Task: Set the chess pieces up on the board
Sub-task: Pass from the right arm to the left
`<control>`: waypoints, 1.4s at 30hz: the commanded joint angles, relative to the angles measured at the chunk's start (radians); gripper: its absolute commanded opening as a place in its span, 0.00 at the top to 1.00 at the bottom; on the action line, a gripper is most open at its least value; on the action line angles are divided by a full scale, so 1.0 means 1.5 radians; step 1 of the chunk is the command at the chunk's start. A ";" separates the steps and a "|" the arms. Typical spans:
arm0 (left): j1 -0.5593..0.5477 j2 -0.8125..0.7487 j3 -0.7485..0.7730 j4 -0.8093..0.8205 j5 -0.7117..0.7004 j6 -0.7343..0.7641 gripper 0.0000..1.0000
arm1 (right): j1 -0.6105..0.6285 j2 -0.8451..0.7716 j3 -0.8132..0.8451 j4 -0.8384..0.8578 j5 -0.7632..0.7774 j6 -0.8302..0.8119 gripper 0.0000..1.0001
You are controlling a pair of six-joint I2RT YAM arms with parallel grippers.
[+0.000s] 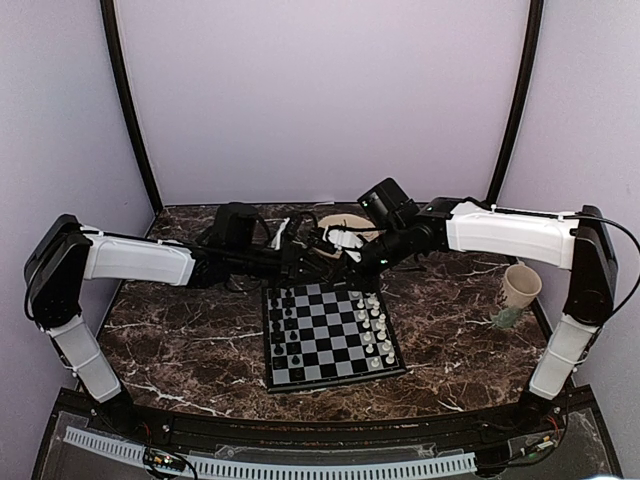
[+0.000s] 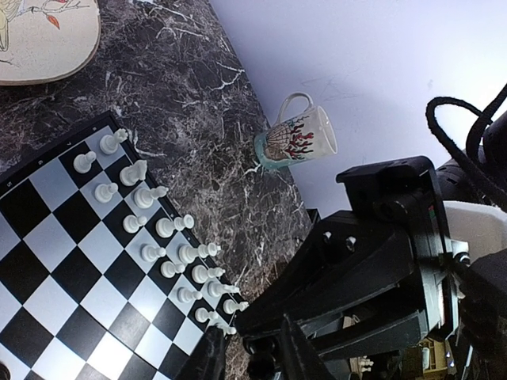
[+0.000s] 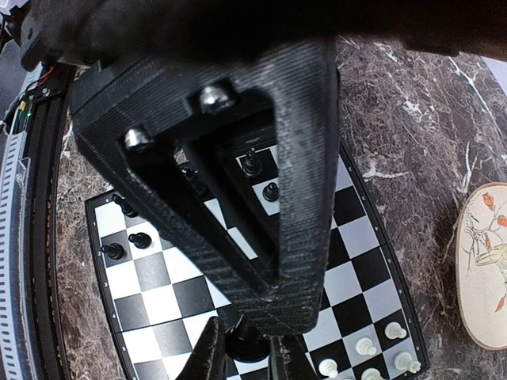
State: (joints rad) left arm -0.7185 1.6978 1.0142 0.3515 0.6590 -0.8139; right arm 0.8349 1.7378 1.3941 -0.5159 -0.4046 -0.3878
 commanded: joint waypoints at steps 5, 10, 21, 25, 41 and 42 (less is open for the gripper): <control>-0.007 0.005 0.020 0.018 0.024 -0.003 0.76 | -0.004 0.010 0.011 0.023 0.013 0.005 0.85; -0.008 0.008 0.019 0.019 0.029 -0.005 0.82 | -0.004 0.013 0.014 0.025 0.024 0.010 0.85; -0.007 0.000 0.025 -0.004 0.020 0.022 0.95 | -0.004 0.011 0.016 0.014 0.023 0.007 0.75; -0.007 -0.039 0.063 -0.156 -0.048 0.148 0.96 | -0.016 -0.042 -0.029 0.015 0.003 -0.010 0.62; -0.175 -0.174 0.035 -0.561 -0.458 0.432 0.96 | -0.079 -0.124 -0.183 0.098 0.009 -0.040 0.53; -0.189 -0.180 0.028 -0.569 -0.470 0.419 0.96 | -0.080 -0.123 -0.185 0.098 0.009 -0.042 0.53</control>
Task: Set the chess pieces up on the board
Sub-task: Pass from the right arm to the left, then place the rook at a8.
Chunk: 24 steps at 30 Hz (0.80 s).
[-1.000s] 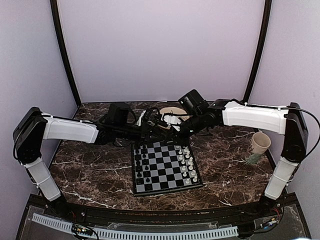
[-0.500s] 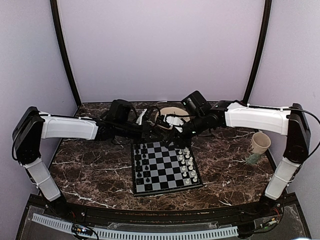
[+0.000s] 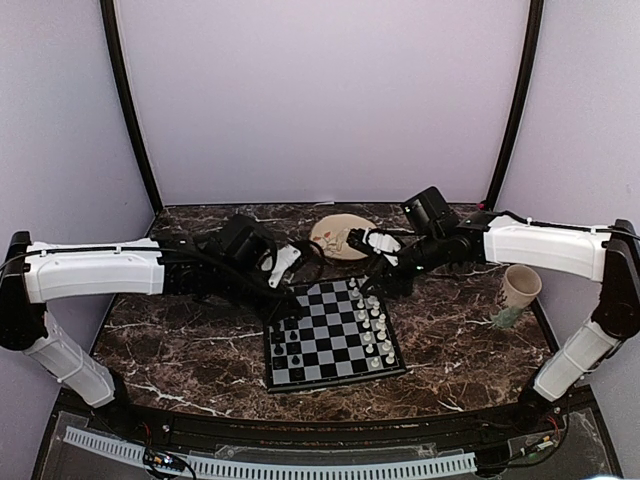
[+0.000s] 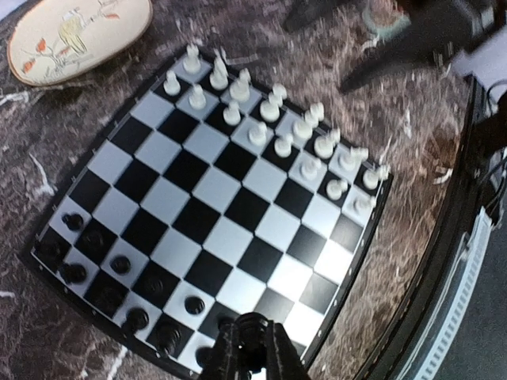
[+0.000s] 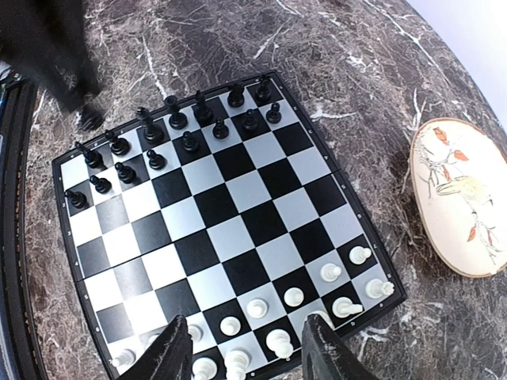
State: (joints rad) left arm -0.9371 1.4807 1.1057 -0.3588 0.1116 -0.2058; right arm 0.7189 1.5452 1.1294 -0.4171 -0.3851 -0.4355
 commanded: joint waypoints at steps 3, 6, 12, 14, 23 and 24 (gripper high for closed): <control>-0.081 -0.056 -0.053 -0.108 -0.136 -0.020 0.96 | -0.003 0.008 -0.010 0.032 -0.001 -0.012 0.53; -0.120 -0.074 -0.077 -0.105 -0.157 -0.052 0.96 | -0.004 0.008 -0.012 0.032 -0.003 -0.014 0.53; -0.179 -0.078 -0.125 -0.085 -0.176 -0.095 0.96 | -0.004 0.009 -0.015 0.034 0.001 -0.017 0.53; -0.194 -0.070 -0.134 -0.076 -0.184 -0.099 0.96 | -0.004 0.008 -0.016 0.033 0.000 -0.017 0.53; -0.204 -0.026 -0.149 -0.040 -0.188 -0.115 0.96 | -0.005 0.010 -0.017 0.034 -0.003 -0.015 0.53; -0.203 -0.022 -0.150 -0.037 -0.188 -0.114 0.96 | -0.005 0.011 -0.017 0.034 -0.003 -0.016 0.53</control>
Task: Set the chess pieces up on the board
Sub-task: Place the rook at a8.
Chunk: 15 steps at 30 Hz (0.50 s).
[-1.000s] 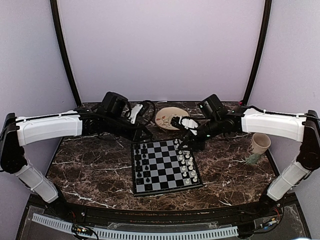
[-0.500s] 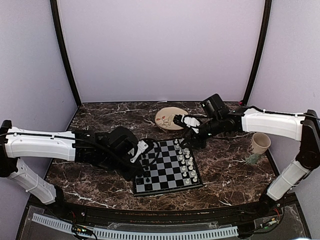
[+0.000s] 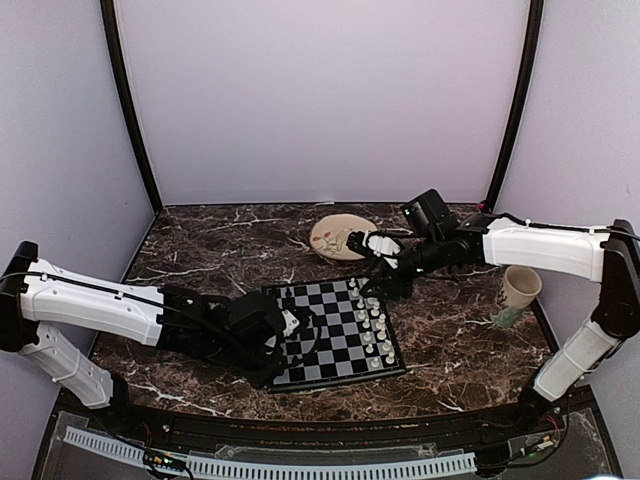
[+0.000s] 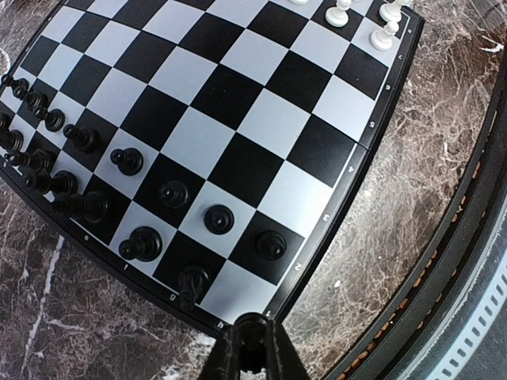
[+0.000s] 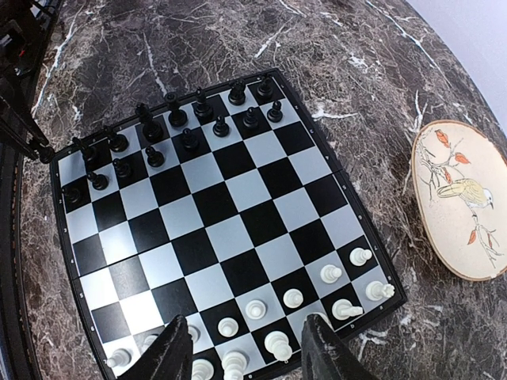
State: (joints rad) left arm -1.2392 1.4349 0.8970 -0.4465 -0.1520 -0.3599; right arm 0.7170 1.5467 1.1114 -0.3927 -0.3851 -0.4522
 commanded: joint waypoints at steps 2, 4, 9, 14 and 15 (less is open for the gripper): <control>-0.002 0.018 -0.013 0.025 -0.011 -0.011 0.96 | -0.003 0.011 -0.005 0.017 -0.002 -0.004 0.53; -0.002 0.026 -0.014 0.026 -0.014 -0.011 0.96 | -0.003 0.010 -0.005 0.017 -0.002 -0.004 0.53; -0.002 0.033 -0.016 0.028 -0.017 -0.010 0.96 | -0.003 0.010 -0.005 0.017 -0.002 -0.005 0.53; -0.002 0.042 -0.016 0.027 -0.021 -0.009 0.96 | -0.004 0.011 -0.006 0.017 -0.003 -0.005 0.53; -0.002 0.043 -0.016 0.027 -0.023 -0.008 0.96 | -0.004 0.011 -0.005 0.016 -0.004 -0.005 0.53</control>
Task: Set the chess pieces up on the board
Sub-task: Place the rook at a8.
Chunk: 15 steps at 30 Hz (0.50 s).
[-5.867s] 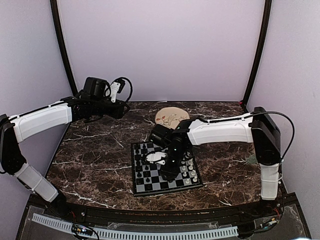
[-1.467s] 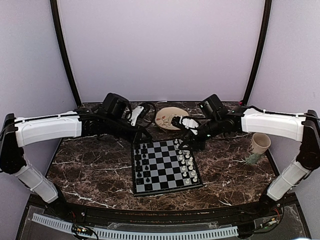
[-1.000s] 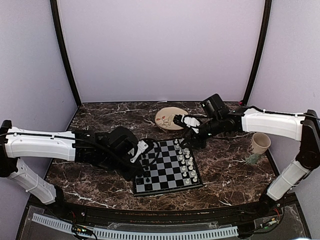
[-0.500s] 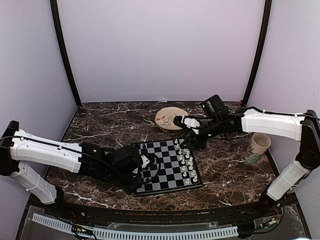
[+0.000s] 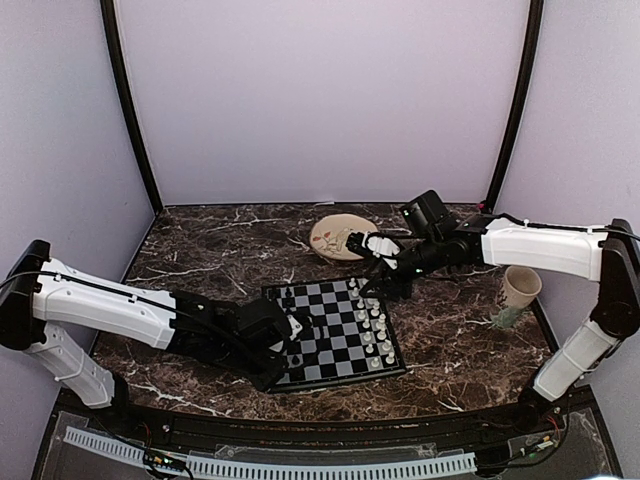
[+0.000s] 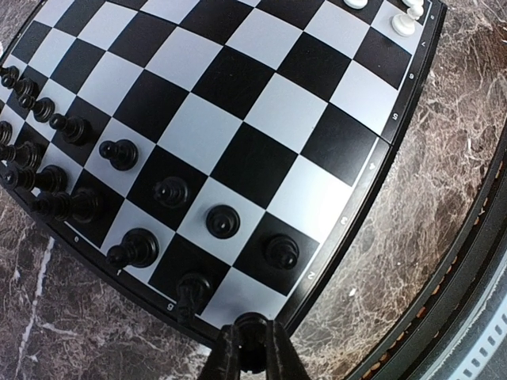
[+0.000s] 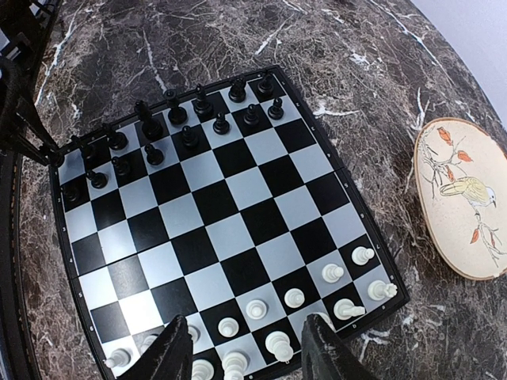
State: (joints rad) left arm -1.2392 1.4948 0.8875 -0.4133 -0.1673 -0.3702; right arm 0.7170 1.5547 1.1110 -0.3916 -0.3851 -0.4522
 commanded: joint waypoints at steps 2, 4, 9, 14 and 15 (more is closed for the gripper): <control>-0.002 0.007 -0.010 0.006 -0.014 0.000 0.96 | -0.004 0.006 -0.005 0.015 -0.003 -0.005 0.53; -0.002 0.013 -0.012 0.006 -0.017 -0.002 0.96 | -0.004 0.007 -0.005 0.015 -0.003 -0.005 0.53; -0.002 0.016 -0.020 0.007 -0.029 -0.010 0.96 | -0.005 0.008 -0.006 0.015 -0.003 -0.005 0.53; -0.002 0.014 -0.025 0.015 -0.033 -0.011 0.96 | -0.005 0.014 -0.004 0.013 -0.006 -0.004 0.53; -0.002 0.014 -0.025 0.017 -0.033 -0.011 0.96 | -0.005 0.015 -0.004 0.013 -0.007 -0.003 0.53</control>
State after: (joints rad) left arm -1.2392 1.5185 0.8665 -0.4046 -0.1989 -0.3779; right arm 0.7132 1.5604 1.1110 -0.3908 -0.3855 -0.4522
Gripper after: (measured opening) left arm 0.103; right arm 0.474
